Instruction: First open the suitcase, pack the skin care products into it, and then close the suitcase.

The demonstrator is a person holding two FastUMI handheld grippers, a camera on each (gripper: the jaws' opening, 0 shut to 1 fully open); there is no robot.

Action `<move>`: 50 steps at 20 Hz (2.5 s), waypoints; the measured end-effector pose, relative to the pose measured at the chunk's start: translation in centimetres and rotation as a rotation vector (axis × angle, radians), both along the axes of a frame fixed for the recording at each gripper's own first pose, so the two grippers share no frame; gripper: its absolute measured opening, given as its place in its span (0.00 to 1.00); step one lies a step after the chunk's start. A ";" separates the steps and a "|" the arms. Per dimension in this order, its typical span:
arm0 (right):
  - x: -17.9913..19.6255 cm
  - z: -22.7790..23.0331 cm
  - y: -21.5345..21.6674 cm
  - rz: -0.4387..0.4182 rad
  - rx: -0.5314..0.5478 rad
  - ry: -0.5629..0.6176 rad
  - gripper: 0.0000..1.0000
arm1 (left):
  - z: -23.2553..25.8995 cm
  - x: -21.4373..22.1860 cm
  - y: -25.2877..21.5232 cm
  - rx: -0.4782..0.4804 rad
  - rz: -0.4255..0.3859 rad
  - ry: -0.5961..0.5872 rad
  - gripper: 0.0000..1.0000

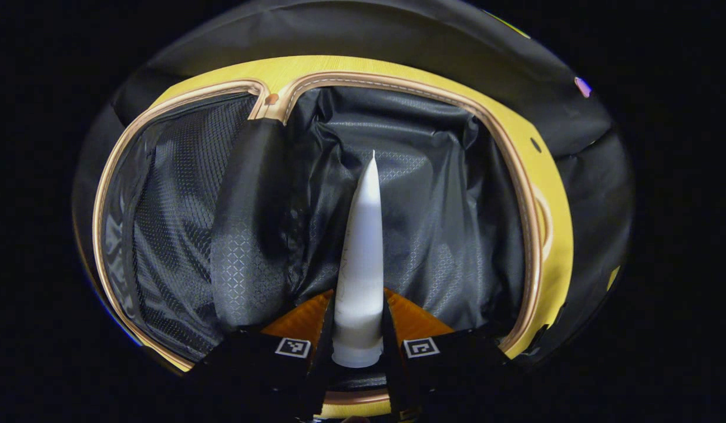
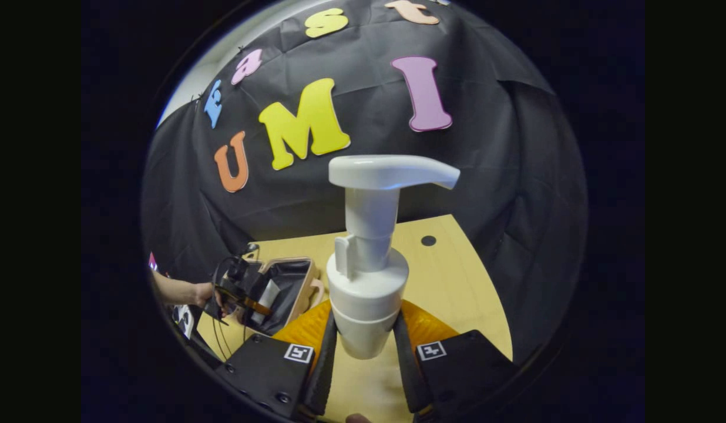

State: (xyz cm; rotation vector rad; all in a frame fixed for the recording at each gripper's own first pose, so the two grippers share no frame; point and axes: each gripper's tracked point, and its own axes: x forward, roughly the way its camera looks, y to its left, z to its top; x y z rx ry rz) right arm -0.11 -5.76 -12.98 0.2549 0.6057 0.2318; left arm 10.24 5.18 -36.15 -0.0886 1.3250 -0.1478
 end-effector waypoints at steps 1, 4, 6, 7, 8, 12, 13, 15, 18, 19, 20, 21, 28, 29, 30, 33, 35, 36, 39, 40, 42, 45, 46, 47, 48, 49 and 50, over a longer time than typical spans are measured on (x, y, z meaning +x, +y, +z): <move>0.0 0.4 1.2 0.027 -0.004 0.000 0.49 | 0.0 0.1 -0.1 0.008 -0.004 -0.001 0.47; 0.0 0.6 5.1 0.122 -0.035 0.004 0.47 | 0.6 0.1 -0.7 -0.021 0.050 -0.027 0.52; 0.1 0.7 8.2 0.198 -0.055 0.015 0.47 | 1.7 -0.3 -1.3 -0.046 0.074 -0.073 0.72; 0.1 0.7 9.6 0.234 -0.063 0.018 0.47 | 2.4 -0.5 -1.3 -0.051 0.080 -0.103 0.75; 0.3 0.8 11.2 0.268 -0.070 0.022 0.47 | 3.2 -1.1 -1.1 -0.059 0.093 -0.134 0.89; 1.6 -0.6 18.3 0.434 -0.091 0.065 0.47 | 7.6 -4.9 0.7 -0.184 0.178 -0.300 0.90; 1.8 -1.6 19.6 0.458 -0.096 0.091 0.47 | 8.3 -6.3 1.6 -0.197 0.202 -0.339 0.90; 2.7 -3.9 22.6 0.493 -0.084 0.167 0.47 | 10.5 -8.7 3.9 -0.215 0.267 -0.450 0.92; 3.8 -7.2 26.9 0.520 -0.060 0.276 0.47 | 13.8 -13.1 7.5 -0.181 0.324 -0.605 0.92; 4.0 -9.0 28.1 0.519 -0.065 0.333 0.47 | 13.9 -14.6 8.2 -0.159 0.329 -0.620 0.92; 4.6 -10.4 28.7 0.504 -0.075 0.381 0.44 | 13.9 -15.7 8.8 -0.154 0.339 -0.623 0.91; 5.1 -11.9 29.3 0.481 -0.076 0.430 0.47 | 13.9 -16.6 9.2 -0.163 0.358 -0.621 0.92; 6.5 -20.8 30.4 0.264 -0.117 0.751 0.47 | 13.5 -21.0 14.7 -0.145 0.508 -0.609 0.92; 6.9 -21.4 30.1 0.209 -0.099 0.793 0.44 | 14.1 -21.2 15.5 -0.138 0.515 -0.620 0.92; 7.1 -22.1 30.2 0.172 -0.097 0.823 0.47 | 14.4 -21.0 15.9 -0.136 0.519 -0.633 0.92; 7.1 -23.6 30.4 0.116 -0.121 0.878 0.47 | 15.0 -20.5 16.1 -0.158 0.531 -0.647 0.92; 7.3 -23.9 30.3 0.104 -0.148 0.871 0.44 | 15.5 -20.1 16.5 -0.155 0.531 -0.664 0.92; 7.2 -23.8 30.3 0.105 -0.155 0.868 0.48 | 15.6 -19.8 16.6 -0.155 0.529 -0.670 0.92; 7.2 -22.8 30.5 0.119 -0.159 0.834 0.52 | 15.8 -19.3 17.8 -0.132 0.532 -0.677 0.92; 7.0 -22.0 30.6 0.130 -0.157 0.819 0.54 | 16.1 -19.2 18.3 -0.126 0.534 -0.683 0.92; 6.5 -19.7 29.9 0.153 -0.165 0.764 0.66 | 16.6 -18.5 19.7 -0.112 0.539 -0.711 0.92; 6.7 -14.9 29.9 0.229 -0.105 0.573 0.76 | 18.4 -16.6 22.3 -0.115 0.502 -0.868 0.92; 6.7 -13.1 29.6 0.254 -0.090 0.486 0.71 | 18.9 -15.4 23.2 -0.129 0.482 -0.939 0.91; 6.4 -11.4 29.1 0.277 -0.080 0.400 0.77 | 18.7 -14.6 24.3 -0.139 0.476 -0.975 0.91; 5.9 -9.6 28.4 0.303 -0.073 0.320 0.81 | 18.0 -13.8 25.6 -0.171 0.498 -0.987 0.91; 5.3 -7.6 27.7 0.330 -0.076 0.249 0.77 | 17.3 -12.9 26.7 -0.218 0.530 -0.988 0.91; 4.8 -5.8 27.2 0.354 -0.089 0.185 0.77 | 16.5 -11.4 27.7 -0.290 0.566 -0.993 0.91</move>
